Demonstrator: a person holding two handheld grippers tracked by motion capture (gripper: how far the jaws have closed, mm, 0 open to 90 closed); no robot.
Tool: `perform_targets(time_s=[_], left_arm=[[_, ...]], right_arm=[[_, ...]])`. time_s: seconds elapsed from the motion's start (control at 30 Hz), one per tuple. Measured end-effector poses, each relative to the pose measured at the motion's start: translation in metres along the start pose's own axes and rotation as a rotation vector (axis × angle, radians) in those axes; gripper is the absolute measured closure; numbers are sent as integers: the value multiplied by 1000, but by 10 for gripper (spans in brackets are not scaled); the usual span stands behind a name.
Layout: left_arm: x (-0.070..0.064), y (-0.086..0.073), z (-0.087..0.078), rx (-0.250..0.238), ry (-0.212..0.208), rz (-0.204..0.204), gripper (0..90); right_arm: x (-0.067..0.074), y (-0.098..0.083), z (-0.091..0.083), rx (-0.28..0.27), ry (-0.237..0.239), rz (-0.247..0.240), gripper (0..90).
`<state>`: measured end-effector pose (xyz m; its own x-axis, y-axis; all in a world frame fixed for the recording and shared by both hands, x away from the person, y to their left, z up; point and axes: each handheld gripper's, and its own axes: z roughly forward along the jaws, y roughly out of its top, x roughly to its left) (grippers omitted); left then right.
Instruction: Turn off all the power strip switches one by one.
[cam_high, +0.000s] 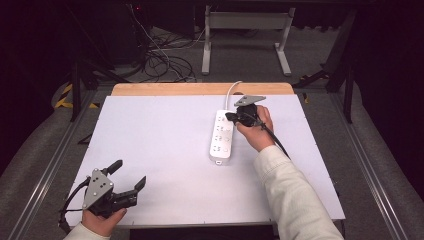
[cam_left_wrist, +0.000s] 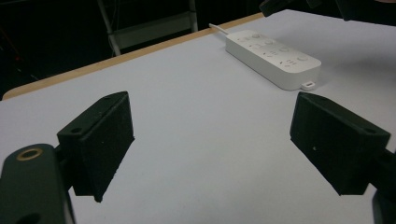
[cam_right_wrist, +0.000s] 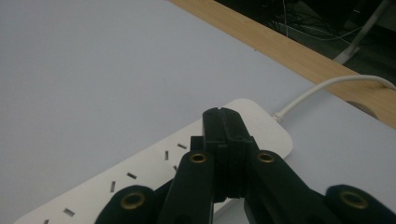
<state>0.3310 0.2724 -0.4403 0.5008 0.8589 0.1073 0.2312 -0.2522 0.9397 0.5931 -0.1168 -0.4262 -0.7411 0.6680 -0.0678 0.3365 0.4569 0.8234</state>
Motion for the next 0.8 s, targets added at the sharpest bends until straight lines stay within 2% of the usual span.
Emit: perform_targets(time_s=[0.3, 0.4, 0.8], left_arm=[[0, 0, 1, 3, 3, 1, 140], [0, 0, 1, 3, 4, -2, 140], [2, -1, 2, 7, 1, -8, 140]], right_arm=[[-22, -6, 0, -2, -40, 65, 900], [-29, -10, 5, 0, -48, 68, 900], [-30, -19, 23, 26, -29, 85, 900]])
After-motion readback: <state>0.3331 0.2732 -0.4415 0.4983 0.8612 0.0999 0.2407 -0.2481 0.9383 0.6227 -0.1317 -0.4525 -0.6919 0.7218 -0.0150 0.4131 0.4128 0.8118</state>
